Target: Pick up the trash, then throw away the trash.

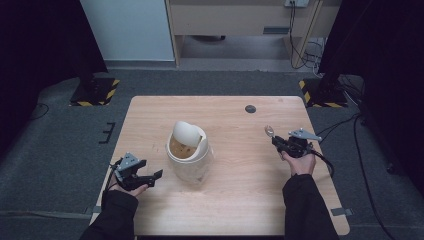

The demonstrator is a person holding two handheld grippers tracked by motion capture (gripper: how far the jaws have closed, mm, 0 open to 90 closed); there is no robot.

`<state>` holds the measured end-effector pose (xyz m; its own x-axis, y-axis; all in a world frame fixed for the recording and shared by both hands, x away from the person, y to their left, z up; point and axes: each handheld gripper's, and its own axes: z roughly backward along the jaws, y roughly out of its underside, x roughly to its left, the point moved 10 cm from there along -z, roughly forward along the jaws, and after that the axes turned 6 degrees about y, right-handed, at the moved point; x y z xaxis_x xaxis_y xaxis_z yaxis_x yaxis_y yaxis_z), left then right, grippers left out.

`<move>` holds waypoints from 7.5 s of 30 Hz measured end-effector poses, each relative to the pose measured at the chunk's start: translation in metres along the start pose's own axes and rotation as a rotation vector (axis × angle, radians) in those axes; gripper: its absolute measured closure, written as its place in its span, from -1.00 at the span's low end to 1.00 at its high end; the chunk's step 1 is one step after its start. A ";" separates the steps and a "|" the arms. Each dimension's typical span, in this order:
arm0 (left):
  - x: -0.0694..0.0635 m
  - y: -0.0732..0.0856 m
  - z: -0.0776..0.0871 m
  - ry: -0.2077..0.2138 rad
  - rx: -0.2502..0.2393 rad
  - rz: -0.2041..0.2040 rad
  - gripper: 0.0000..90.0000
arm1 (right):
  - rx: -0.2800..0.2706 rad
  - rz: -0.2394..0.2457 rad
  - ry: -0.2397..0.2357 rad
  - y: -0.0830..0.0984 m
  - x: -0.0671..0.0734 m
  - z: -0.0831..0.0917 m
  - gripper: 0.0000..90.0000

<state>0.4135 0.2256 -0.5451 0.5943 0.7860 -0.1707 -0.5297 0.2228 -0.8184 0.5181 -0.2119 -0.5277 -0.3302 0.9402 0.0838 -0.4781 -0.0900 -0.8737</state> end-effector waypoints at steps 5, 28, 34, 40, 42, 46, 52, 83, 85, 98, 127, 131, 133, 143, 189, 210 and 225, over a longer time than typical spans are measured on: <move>-0.003 -0.011 0.007 0.006 -0.057 0.009 -0.58 | -0.098 -0.013 -0.084 -0.024 0.015 0.025 0.78; -0.028 -0.099 0.070 0.048 -0.396 -0.022 -0.56 | -0.334 0.101 -0.271 -0.087 0.064 0.104 0.78; -0.046 -0.121 0.080 0.085 -0.453 -0.051 -0.55 | -0.345 0.114 -0.283 -0.090 0.070 0.111 0.78; -0.059 -0.141 0.080 0.107 -0.509 -0.051 -0.51 | -0.369 0.133 -0.305 -0.097 0.078 0.120 0.78; -0.064 -0.148 0.079 0.120 -0.521 -0.051 -0.50 | -0.372 0.141 -0.311 -0.099 0.082 0.121 0.78; -0.073 -0.158 0.075 0.134 -0.534 -0.050 -0.46 | -0.387 0.163 -0.327 -0.102 0.092 0.126 0.78; -0.084 -0.171 0.070 0.166 -0.559 -0.041 -0.39 | -0.400 0.196 -0.355 -0.105 0.108 0.130 0.78; -0.168 -0.207 0.016 0.322 -0.545 -0.037 -0.12 | -0.393 0.266 -0.457 -0.089 0.158 0.131 0.78; -0.171 -0.208 0.014 0.329 -0.543 -0.037 -0.10 | -0.398 0.268 -0.460 -0.090 0.158 0.131 0.78; -0.198 -0.214 -0.014 0.378 -0.516 -0.015 0.00 | -0.402 0.288 -0.475 -0.088 0.165 0.131 0.78; -0.211 -0.212 -0.022 0.464 -0.491 0.013 0.86 | -0.401 0.295 -0.496 -0.084 0.175 0.128 0.78; -0.207 -0.213 -0.016 0.450 -0.504 0.005 0.86 | -0.402 0.271 -0.504 -0.086 0.174 0.129 0.61; -0.199 -0.215 -0.008 0.428 -0.524 -0.002 0.85 | -0.411 0.258 -0.508 -0.088 0.174 0.132 0.55; -0.168 -0.207 0.024 0.365 -0.550 -0.025 0.85 | -0.443 0.193 -0.436 -0.099 0.151 0.133 0.27; -0.063 -0.149 0.043 0.072 -0.514 -0.083 0.85 | -0.028 0.112 -0.106 0.031 0.031 0.072 -0.34; -0.065 -0.128 0.020 0.130 -0.461 -0.067 0.47 | -0.036 0.115 -0.108 0.030 0.029 0.072 -0.33; -0.034 -0.080 0.039 0.030 -0.356 -0.040 -0.06 | -0.001 0.113 -0.062 0.038 0.015 0.070 -0.38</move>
<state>0.4126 0.2032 -0.4524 0.6305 0.7624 -0.1459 -0.2643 0.0342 -0.9638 0.4381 -0.2238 -0.5260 -0.4316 0.9019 0.0144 -0.4342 -0.1937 -0.8797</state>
